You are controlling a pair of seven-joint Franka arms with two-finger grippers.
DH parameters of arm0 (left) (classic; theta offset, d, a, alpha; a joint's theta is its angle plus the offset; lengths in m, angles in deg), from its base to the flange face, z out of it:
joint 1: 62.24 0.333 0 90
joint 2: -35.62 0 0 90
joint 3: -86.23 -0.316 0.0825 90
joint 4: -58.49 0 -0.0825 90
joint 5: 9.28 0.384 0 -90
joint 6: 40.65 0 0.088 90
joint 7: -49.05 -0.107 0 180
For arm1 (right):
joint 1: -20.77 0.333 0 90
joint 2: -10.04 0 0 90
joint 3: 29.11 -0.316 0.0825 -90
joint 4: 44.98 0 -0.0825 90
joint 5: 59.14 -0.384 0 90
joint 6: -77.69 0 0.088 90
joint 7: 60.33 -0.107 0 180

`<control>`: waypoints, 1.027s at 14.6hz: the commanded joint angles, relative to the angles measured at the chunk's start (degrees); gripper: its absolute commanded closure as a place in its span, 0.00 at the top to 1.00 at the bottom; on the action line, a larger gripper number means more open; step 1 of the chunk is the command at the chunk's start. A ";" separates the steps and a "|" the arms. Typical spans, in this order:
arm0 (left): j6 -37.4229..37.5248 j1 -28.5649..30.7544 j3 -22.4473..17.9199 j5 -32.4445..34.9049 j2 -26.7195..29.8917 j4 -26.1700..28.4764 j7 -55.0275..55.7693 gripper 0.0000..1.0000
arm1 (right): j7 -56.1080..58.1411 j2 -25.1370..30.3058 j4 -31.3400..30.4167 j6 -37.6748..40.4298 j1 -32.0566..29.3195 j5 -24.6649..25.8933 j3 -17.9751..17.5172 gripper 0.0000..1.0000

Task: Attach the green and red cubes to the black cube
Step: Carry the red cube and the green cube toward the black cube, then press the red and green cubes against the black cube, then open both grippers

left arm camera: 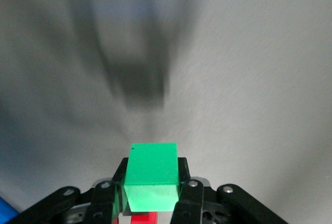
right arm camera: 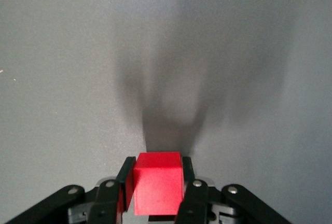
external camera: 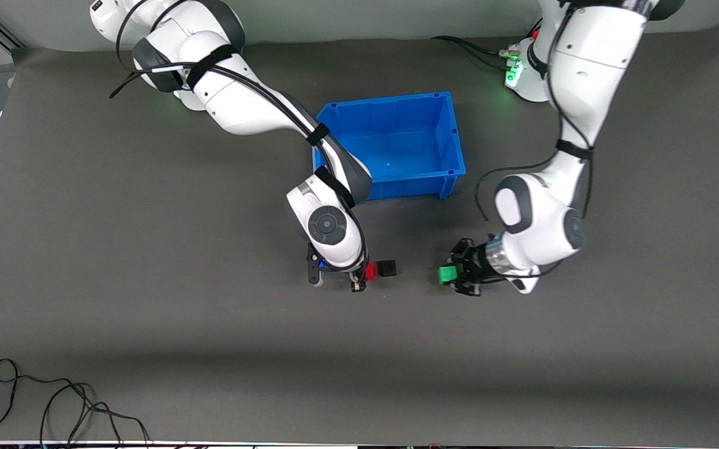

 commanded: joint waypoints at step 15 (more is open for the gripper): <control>-7.92 -10.36 -1.03 -1.41 -8.43 -7.36 13.18 0.30 | -4.35 -3.34 3.46 -2.71 1.71 -0.85 0.44 0.16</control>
